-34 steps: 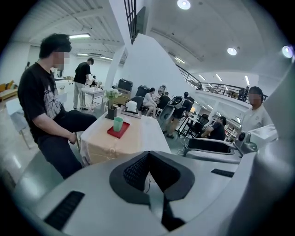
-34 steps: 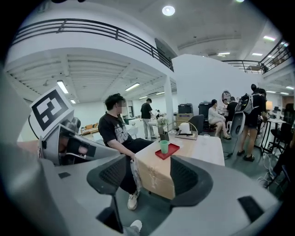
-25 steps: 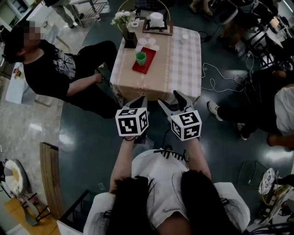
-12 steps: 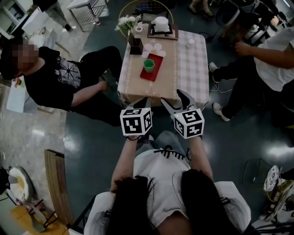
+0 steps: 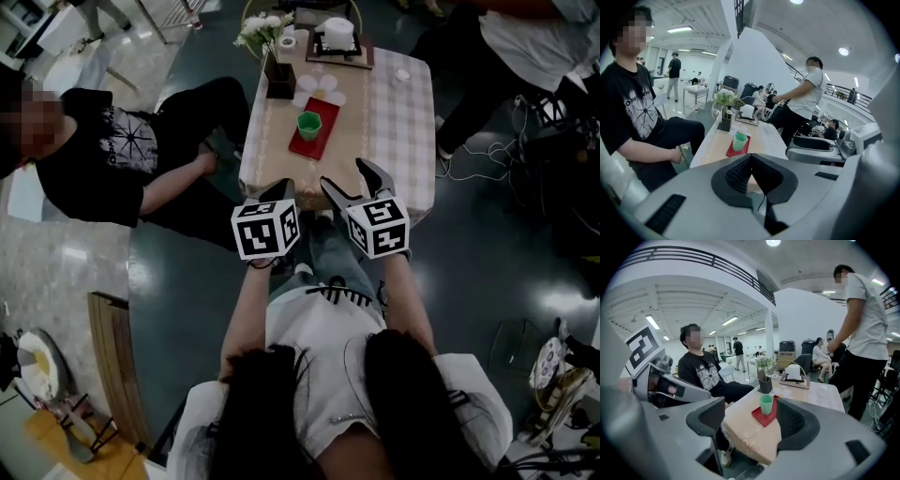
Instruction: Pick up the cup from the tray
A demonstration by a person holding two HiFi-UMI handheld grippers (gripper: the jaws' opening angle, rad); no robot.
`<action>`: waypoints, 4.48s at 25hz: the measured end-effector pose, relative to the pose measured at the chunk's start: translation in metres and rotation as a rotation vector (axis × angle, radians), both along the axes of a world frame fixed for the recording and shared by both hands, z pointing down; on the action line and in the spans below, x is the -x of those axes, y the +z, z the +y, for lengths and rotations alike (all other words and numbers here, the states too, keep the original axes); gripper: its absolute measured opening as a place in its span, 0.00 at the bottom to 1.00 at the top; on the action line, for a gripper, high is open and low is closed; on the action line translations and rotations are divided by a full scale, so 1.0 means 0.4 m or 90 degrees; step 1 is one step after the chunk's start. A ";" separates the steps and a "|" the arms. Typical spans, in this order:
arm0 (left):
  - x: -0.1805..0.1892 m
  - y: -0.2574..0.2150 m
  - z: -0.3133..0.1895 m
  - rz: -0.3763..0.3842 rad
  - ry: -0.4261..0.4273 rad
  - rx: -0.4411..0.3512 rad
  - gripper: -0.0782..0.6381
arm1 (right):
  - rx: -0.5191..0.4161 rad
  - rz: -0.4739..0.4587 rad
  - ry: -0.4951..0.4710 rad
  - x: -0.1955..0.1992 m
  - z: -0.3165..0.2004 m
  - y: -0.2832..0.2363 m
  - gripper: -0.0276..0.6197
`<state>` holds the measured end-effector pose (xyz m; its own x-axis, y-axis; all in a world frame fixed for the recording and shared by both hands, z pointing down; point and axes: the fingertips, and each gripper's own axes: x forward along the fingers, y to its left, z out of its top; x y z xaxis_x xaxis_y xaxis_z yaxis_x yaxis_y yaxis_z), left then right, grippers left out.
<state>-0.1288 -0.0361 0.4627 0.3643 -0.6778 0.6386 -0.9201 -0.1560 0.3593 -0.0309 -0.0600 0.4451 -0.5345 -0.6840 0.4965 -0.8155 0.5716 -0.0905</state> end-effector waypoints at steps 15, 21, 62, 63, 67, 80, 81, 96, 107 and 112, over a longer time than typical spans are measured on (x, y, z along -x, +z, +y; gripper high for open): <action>0.044 0.118 -0.313 -0.006 -0.084 0.071 0.12 | 0.083 0.100 -0.138 0.100 -0.349 0.209 0.62; 0.055 0.141 -0.409 -0.013 -0.107 0.094 0.12 | 0.145 0.158 -0.230 0.144 -0.419 0.317 0.62; -0.056 0.211 -0.555 -0.016 -0.003 0.137 0.12 | 0.279 0.293 -0.120 -0.183 -0.502 0.466 0.54; -0.061 0.212 -0.554 -0.015 -0.001 0.137 0.12 | 0.284 0.293 -0.111 -0.195 -0.499 0.474 0.54; -0.067 0.214 -0.550 -0.006 -0.001 0.143 0.12 | 0.305 0.301 -0.094 -0.228 -0.480 0.514 0.54; -0.065 0.219 -0.546 -0.012 -0.004 0.143 0.12 | 0.329 0.227 -0.057 -0.258 -0.453 0.530 0.55; -0.064 0.219 -0.545 -0.012 -0.003 0.144 0.12 | 0.325 0.216 -0.052 -0.258 -0.452 0.521 0.56; -0.112 0.155 -0.556 0.012 0.004 0.103 0.12 | 0.212 -0.032 -0.021 -0.282 -0.482 0.188 0.47; -0.135 0.126 -0.543 0.017 0.010 0.075 0.12 | 0.160 -0.019 0.080 -0.266 -0.494 0.176 0.06; -0.140 0.129 -0.536 0.036 0.005 0.075 0.12 | 0.156 0.001 0.077 -0.262 -0.482 0.182 0.06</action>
<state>-0.0727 -0.2506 0.5143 0.4075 -0.5965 0.6914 -0.8965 -0.1172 0.4273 0.0741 -0.2528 0.5181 -0.4549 -0.6029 0.6555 -0.8771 0.4306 -0.2126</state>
